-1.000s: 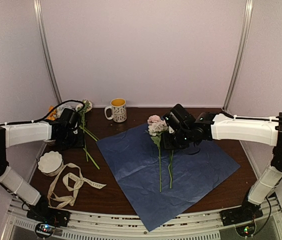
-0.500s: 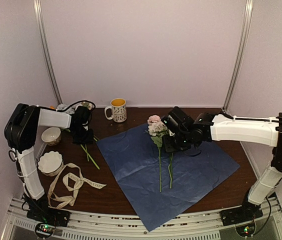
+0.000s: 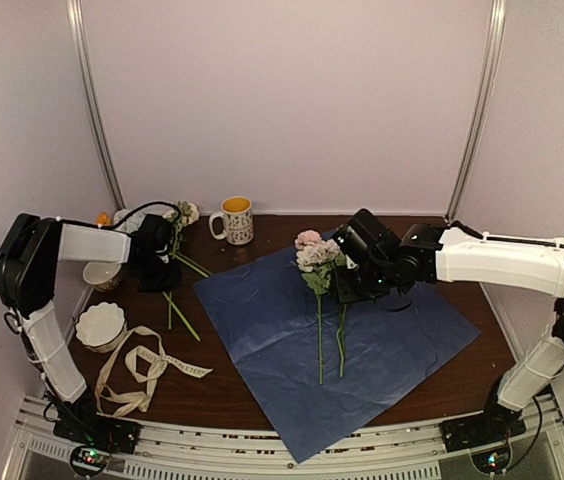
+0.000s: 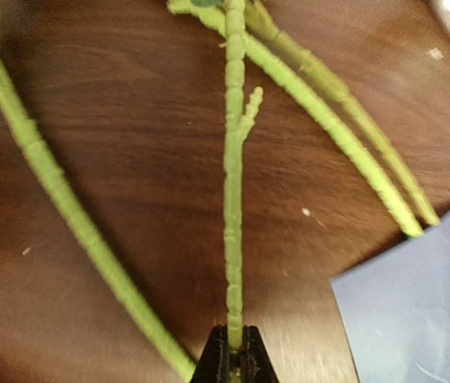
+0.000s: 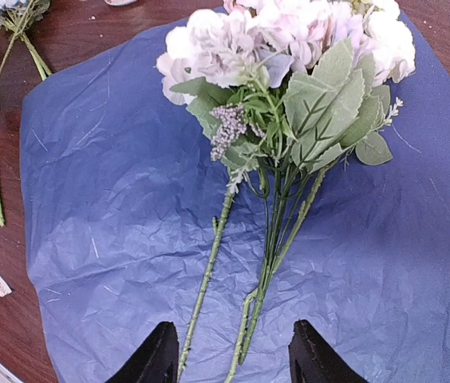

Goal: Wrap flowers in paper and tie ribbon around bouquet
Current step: Pick up the fake flower from the corner of the board.

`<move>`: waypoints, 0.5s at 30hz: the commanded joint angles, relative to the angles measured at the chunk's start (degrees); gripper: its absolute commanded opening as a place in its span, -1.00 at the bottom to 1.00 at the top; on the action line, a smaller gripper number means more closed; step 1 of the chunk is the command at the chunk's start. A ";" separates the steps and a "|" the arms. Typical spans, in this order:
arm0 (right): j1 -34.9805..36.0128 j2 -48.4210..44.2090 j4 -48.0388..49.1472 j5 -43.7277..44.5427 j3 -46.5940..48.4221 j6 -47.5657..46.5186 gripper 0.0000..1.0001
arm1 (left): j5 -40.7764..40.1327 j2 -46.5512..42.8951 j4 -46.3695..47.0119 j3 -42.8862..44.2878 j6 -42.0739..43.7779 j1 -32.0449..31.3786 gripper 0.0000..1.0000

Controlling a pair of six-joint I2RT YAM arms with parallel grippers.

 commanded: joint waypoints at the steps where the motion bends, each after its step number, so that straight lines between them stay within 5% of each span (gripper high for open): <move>1: 0.74 -3.80 0.63 1.24 -0.87 -0.64 -0.05 | 0.39 -13.03 5.62 -3.98 -2.56 0.04 -1.00; 7: 2.33 -10.44 13.96 -8.72 -5.19 -4.79 -0.04 | -2.07 -31.31 11.65 -12.28 -0.93 -4.84 -1.00; 15: 5.60 -18.55 44.93 -30.69 -11.30 -6.63 0.06 | 9.44 -49.87 33.44 -22.87 7.06 -25.72 -1.00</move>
